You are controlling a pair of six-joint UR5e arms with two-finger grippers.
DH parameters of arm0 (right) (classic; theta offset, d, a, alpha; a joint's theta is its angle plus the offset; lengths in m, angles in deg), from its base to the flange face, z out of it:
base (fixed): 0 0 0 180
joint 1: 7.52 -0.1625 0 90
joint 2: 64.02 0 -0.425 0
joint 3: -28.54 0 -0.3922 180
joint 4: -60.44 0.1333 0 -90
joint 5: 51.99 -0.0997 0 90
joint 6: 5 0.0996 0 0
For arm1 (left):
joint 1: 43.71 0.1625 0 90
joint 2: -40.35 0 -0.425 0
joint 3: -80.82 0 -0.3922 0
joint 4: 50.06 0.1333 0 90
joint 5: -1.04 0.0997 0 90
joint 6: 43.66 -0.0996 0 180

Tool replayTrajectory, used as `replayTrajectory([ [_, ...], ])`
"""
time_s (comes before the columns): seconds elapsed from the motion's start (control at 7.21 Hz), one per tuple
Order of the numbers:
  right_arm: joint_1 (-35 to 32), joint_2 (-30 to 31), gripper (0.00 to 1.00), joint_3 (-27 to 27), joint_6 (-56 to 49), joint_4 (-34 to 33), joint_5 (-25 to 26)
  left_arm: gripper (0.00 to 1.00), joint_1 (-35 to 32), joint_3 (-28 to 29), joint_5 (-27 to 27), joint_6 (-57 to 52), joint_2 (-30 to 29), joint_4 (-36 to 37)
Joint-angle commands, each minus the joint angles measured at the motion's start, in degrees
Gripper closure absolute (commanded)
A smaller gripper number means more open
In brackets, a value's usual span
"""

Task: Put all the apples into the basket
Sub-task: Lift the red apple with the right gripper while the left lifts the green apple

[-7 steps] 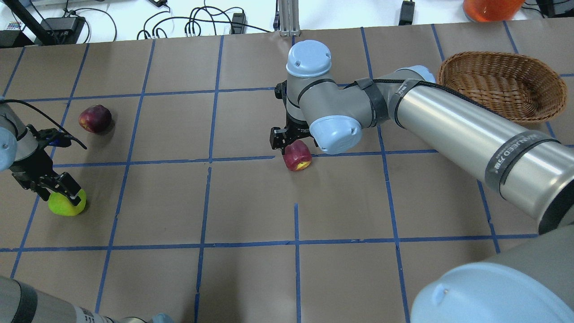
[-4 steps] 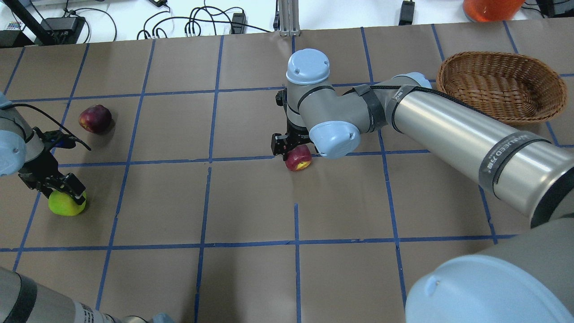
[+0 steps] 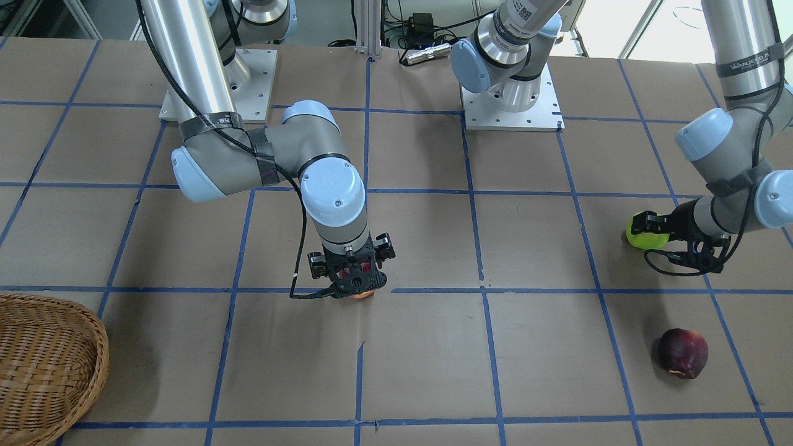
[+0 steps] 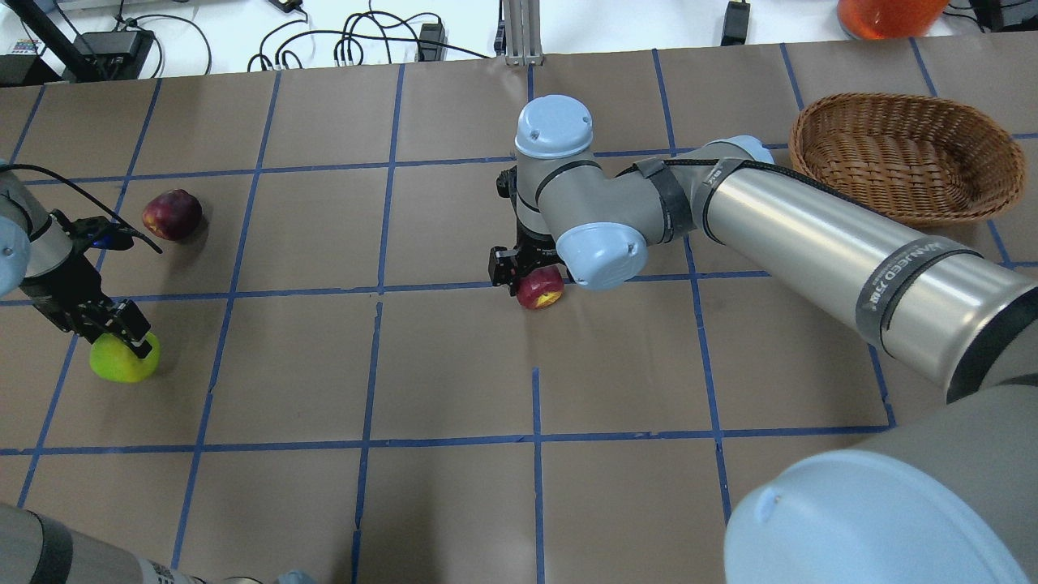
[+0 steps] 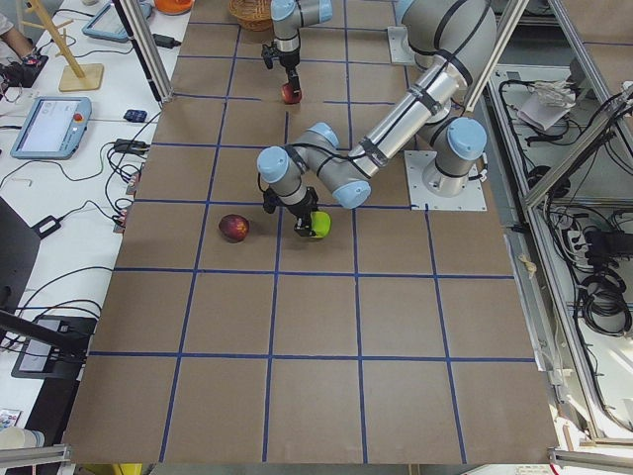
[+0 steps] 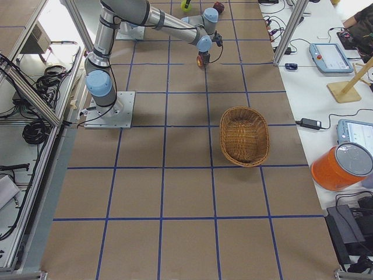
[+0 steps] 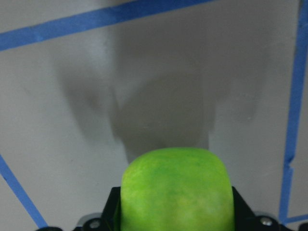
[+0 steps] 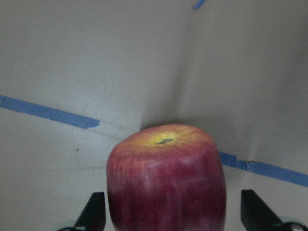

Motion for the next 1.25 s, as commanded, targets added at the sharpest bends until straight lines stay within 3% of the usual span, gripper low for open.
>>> replayTrajectory([
  [0.0,-0.13,-0.91,0.03,-0.08,0.00,-1.06,0.24,0.96,-7.02,7.91,-2.71,9.79,0.44,-9.02],
  [0.14,-0.13,-1.09,0.53,-0.17,0.69,-2.28,0.33,0.96,-12.38,9.60,-3.58,17.50,1.05,-11.30],
  [0.28,-0.22,-1.00,0.78,-0.17,2.00,-2.30,0.94,0.96,-16.69,9.87,-6.89,24.71,2.45,-13.24],
  [0.42,-0.13,-0.22,0.89,0.44,1.93,-1.43,1.38,0.96,-20.31,9.62,-7.54,29.75,3.59,-13.43],
  [0.69,3.97,5.90,0.91,1.93,1.49,1.37,2.18,0.96,-28.30,9.70,-13.50,43.62,3.43,-12.83],
  [0.97,19.03,11.02,0.92,7.62,-1.30,13.64,2.27,0.96,-39.61,9.97,-19.37,62.30,1.51,-6.71],
  [1.11,26.34,11.12,0.92,10.09,-6.02,16.48,2.36,0.96,-45.85,9.44,-19.93,66.32,-0.51,0.55],
])
